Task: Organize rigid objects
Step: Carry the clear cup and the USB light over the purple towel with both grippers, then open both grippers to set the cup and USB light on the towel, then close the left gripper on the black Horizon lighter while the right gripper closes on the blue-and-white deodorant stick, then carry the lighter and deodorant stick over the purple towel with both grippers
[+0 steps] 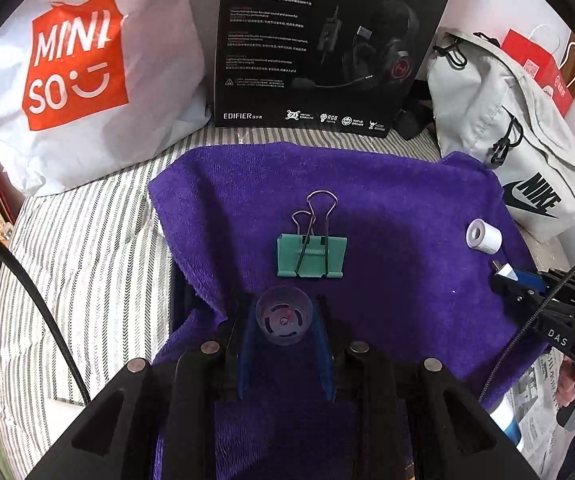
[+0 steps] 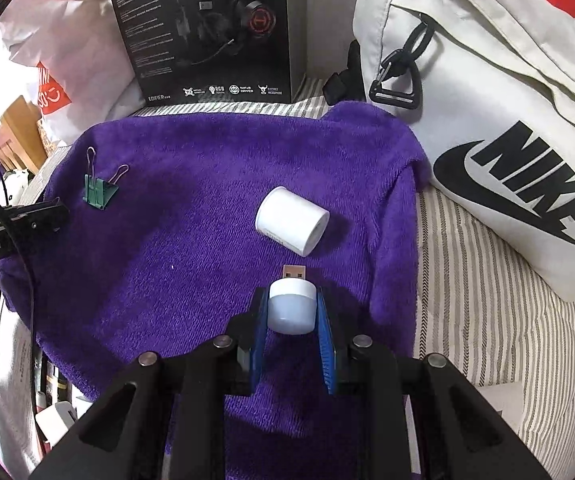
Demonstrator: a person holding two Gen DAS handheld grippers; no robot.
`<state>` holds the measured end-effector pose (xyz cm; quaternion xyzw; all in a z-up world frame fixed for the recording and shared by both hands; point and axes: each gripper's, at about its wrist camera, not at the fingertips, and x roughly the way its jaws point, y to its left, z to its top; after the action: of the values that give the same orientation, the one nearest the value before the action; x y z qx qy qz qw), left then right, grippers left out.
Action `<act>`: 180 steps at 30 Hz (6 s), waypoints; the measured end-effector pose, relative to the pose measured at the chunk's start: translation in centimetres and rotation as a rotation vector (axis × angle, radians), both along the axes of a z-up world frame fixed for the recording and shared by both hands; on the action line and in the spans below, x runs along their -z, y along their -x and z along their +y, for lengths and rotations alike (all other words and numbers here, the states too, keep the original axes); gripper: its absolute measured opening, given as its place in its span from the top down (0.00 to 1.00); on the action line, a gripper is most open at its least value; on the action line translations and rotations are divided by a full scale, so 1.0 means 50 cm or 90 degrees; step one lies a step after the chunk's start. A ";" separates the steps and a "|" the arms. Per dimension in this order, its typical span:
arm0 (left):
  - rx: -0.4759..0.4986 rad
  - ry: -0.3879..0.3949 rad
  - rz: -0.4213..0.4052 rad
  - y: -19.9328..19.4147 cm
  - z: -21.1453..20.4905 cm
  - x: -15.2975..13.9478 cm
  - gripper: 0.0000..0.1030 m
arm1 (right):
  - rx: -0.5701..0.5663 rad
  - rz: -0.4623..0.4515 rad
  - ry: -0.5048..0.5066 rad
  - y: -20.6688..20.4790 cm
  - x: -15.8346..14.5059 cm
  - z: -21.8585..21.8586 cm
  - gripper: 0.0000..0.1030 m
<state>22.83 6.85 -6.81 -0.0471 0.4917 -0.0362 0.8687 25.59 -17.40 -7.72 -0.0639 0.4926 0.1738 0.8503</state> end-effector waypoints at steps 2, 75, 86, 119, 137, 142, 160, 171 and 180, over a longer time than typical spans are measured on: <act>0.001 -0.005 0.002 -0.004 -0.003 0.003 0.75 | -0.003 0.003 -0.001 -0.003 0.000 0.001 0.77; 0.012 -0.062 0.024 0.262 -0.108 0.018 0.55 | 0.053 -0.023 -0.073 0.364 -0.095 -0.124 0.50; 0.027 -0.083 0.004 0.282 -0.100 0.023 0.56 | 0.053 -0.010 -0.078 0.386 -0.071 -0.126 0.50; -0.022 -0.069 -0.003 0.315 -0.009 0.021 0.79 | -0.058 0.015 -0.080 0.287 -0.032 0.035 0.50; -0.022 -0.061 -0.010 0.321 -0.009 0.022 0.79 | -0.091 0.008 -0.033 0.242 0.006 0.091 0.65; -0.024 -0.056 -0.014 0.322 -0.007 0.021 0.79 | -0.082 0.007 -0.026 0.261 -0.005 0.061 0.65; -0.020 -0.051 -0.024 0.325 -0.018 0.002 0.79 | -0.041 0.018 -0.032 0.310 -0.023 -0.020 0.65; -0.017 -0.035 -0.034 0.324 -0.027 -0.045 0.79 | -0.033 0.007 -0.045 0.296 -0.060 -0.050 0.65; -0.015 -0.035 -0.042 0.296 -0.022 -0.075 0.79 | -0.027 0.005 -0.067 0.263 -0.087 -0.066 0.65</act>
<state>8.01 5.76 -3.06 -0.0279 0.4630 -0.0138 0.8858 12.44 -20.69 -3.39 -0.0291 0.4845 0.2176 0.8468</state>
